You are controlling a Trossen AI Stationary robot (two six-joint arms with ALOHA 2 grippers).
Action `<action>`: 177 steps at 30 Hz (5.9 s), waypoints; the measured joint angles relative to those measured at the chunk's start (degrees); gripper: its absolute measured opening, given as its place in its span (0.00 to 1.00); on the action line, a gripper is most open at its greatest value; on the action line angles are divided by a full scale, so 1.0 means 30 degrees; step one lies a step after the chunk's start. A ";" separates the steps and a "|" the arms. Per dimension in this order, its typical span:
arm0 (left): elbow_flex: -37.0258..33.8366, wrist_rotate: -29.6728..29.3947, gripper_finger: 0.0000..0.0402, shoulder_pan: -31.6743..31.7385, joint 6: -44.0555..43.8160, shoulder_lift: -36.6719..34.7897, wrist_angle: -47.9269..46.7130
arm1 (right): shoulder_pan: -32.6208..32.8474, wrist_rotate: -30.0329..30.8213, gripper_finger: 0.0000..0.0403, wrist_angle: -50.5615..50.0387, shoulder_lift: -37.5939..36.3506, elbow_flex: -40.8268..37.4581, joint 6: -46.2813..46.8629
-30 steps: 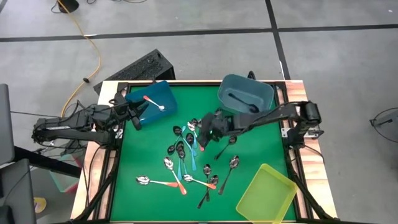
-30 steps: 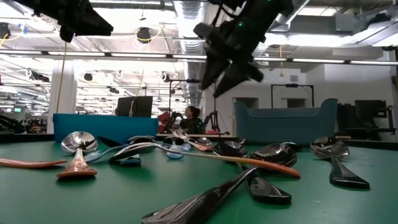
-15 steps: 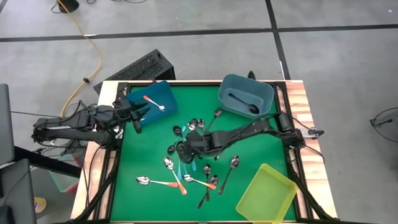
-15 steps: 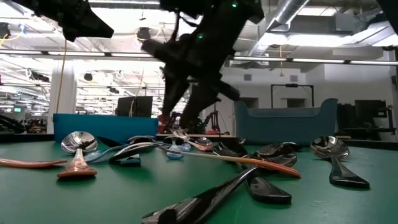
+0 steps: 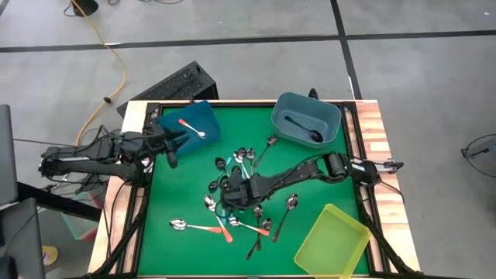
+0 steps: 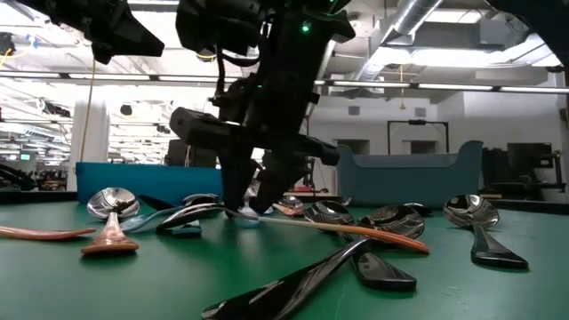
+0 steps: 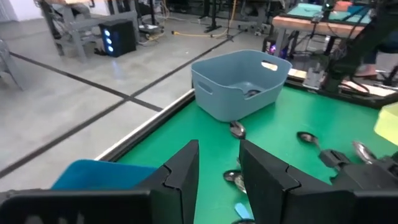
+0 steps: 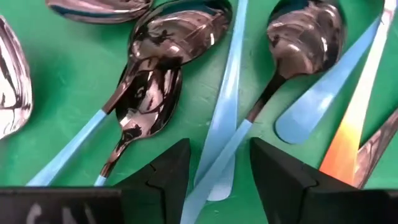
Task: Sort silverware by color (type)
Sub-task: Put the blue spoon into the yellow bin, then put the orange spoon into the dark blue bin
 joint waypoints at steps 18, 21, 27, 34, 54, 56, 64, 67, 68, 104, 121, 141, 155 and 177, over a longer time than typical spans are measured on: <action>0.0000 0.1389 0.25 0.0000 -0.0692 0.0009 -0.0819 | -0.0181 -0.1143 0.02 -0.1297 -0.0156 0.0964 0.2319; 0.0000 0.1393 0.25 0.0000 -0.0687 0.0010 -0.0875 | -0.0336 -0.1092 0.02 -0.1769 -0.0131 0.1509 0.1924; 0.0000 0.1401 0.25 0.0000 -0.0688 0.0009 -0.0867 | -0.0481 -0.0852 0.00 -0.3252 -0.0131 0.3200 0.0487; 0.0000 0.1401 0.25 0.0000 -0.0820 0.0009 -0.0853 | -0.0710 -0.0720 0.00 -0.4742 -0.0146 0.5263 -0.1685; 0.0000 0.1717 0.25 0.0011 -0.2515 0.0003 -0.0714 | 0.1192 0.1605 0.00 -1.3086 -0.3496 0.8699 0.3172; 0.0000 0.1714 0.25 0.0015 -0.2515 0.0002 -0.0701 | 0.1836 0.2266 0.00 -1.4029 -0.4003 0.8703 0.4949; 0.0000 0.1707 0.25 0.0015 -0.2515 0.0002 -0.0700 | 0.4739 0.4405 0.00 -1.5195 -0.4692 0.8554 1.1505; 0.0000 0.1707 0.25 0.0015 -0.2511 0.0009 -0.0700 | 0.5620 0.4830 0.00 -1.5195 -0.4692 0.8556 1.3084; 0.0000 0.1707 0.25 0.0015 -0.2515 0.0009 -0.0700 | 0.5824 0.5009 0.00 -1.5195 -0.4692 0.8553 1.3580; 0.0000 0.2355 0.25 0.0000 -0.3313 0.0009 -0.0743 | 1.1468 -0.1476 0.00 -1.5238 -0.4685 0.6641 2.3435; 0.0000 0.2080 0.25 0.0000 -0.4159 0.0021 -0.0729 | 1.3151 -0.7516 0.00 -1.5192 -0.4989 0.6637 2.3961; 0.0000 0.1780 0.25 0.0007 -0.4727 0.0018 -0.0707 | 1.2256 -1.3433 0.00 -1.5245 -0.4955 0.1072 2.5036; 0.0000 0.1532 0.25 0.0007 -0.5321 0.0021 -0.0707 | 1.2150 -1.3464 0.04 -1.5220 -0.4954 -0.0488 2.4949; 0.0000 0.3363 0.25 0.0007 -0.5354 0.0024 -0.0475 | 1.2135 -0.9557 0.37 -1.5204 -0.4954 0.0254 2.4140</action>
